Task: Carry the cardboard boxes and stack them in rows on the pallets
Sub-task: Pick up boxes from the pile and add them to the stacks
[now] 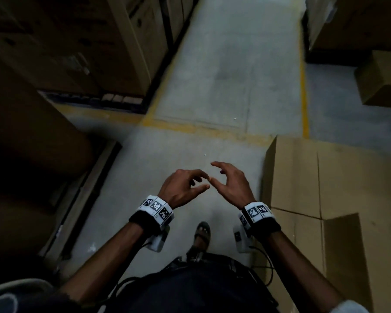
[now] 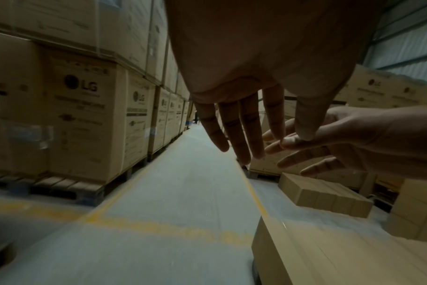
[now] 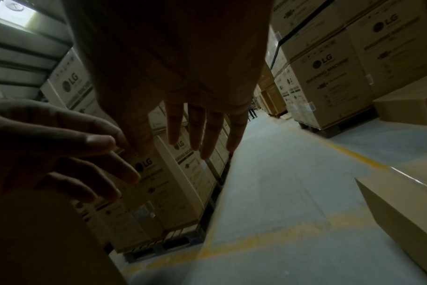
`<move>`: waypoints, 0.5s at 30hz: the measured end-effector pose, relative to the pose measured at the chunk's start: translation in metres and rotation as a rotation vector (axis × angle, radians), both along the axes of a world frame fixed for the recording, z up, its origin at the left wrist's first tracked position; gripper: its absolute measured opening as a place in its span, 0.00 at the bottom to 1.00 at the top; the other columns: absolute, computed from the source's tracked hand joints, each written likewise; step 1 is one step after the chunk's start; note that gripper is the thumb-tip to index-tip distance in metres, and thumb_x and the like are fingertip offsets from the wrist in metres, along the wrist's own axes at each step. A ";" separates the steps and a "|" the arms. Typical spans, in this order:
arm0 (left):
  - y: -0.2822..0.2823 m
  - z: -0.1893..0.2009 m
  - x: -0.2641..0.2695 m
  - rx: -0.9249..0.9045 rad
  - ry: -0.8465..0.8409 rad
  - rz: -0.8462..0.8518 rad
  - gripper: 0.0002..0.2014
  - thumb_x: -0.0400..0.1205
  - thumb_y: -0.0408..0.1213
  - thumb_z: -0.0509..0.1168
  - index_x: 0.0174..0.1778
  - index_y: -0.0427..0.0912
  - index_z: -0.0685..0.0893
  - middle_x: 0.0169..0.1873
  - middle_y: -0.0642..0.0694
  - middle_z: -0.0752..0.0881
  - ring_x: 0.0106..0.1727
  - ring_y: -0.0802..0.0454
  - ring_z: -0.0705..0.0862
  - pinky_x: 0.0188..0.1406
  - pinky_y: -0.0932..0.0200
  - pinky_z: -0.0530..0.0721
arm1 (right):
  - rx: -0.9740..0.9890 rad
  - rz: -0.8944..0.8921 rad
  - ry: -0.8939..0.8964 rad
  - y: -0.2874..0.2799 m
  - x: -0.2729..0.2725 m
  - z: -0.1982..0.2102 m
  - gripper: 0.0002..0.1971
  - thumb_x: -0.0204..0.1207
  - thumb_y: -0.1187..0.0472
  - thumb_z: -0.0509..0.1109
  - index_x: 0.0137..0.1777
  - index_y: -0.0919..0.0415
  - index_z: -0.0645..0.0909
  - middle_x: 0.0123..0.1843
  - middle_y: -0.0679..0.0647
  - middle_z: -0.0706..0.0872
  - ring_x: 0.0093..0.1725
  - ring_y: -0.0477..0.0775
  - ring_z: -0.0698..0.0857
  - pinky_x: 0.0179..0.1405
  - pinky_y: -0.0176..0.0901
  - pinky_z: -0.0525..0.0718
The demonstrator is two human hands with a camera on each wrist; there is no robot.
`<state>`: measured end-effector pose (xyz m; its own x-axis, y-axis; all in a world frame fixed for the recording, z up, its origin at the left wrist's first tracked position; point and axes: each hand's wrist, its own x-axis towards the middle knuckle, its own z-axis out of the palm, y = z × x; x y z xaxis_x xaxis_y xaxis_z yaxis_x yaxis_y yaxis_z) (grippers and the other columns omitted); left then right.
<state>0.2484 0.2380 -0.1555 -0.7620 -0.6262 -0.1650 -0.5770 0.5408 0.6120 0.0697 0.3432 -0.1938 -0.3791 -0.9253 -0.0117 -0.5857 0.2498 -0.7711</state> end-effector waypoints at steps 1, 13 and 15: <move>-0.020 0.004 -0.013 -0.008 0.003 -0.001 0.19 0.79 0.63 0.68 0.64 0.63 0.86 0.52 0.59 0.91 0.47 0.63 0.89 0.52 0.52 0.89 | -0.011 -0.007 0.007 -0.019 -0.010 0.003 0.25 0.79 0.46 0.76 0.76 0.44 0.80 0.74 0.45 0.83 0.66 0.48 0.85 0.61 0.46 0.84; -0.203 0.012 -0.208 0.084 0.097 -0.091 0.21 0.77 0.65 0.70 0.64 0.64 0.86 0.52 0.59 0.91 0.49 0.63 0.89 0.54 0.51 0.89 | -0.015 -0.267 0.031 -0.154 -0.190 0.022 0.25 0.79 0.44 0.76 0.75 0.45 0.80 0.73 0.46 0.84 0.64 0.49 0.86 0.59 0.45 0.83; -0.235 0.008 -0.255 0.093 0.101 -0.133 0.21 0.77 0.64 0.70 0.64 0.64 0.86 0.52 0.59 0.91 0.49 0.63 0.89 0.54 0.52 0.89 | -0.001 -0.298 0.044 -0.179 -0.233 0.021 0.25 0.79 0.45 0.76 0.75 0.46 0.80 0.72 0.45 0.84 0.63 0.48 0.86 0.56 0.42 0.78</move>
<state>-0.0069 0.0027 -0.1475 -0.8529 -0.5040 -0.1363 -0.4373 0.5470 0.7138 -0.1638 0.1638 -0.1723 -0.6341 -0.7732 0.0114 -0.5196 0.4150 -0.7468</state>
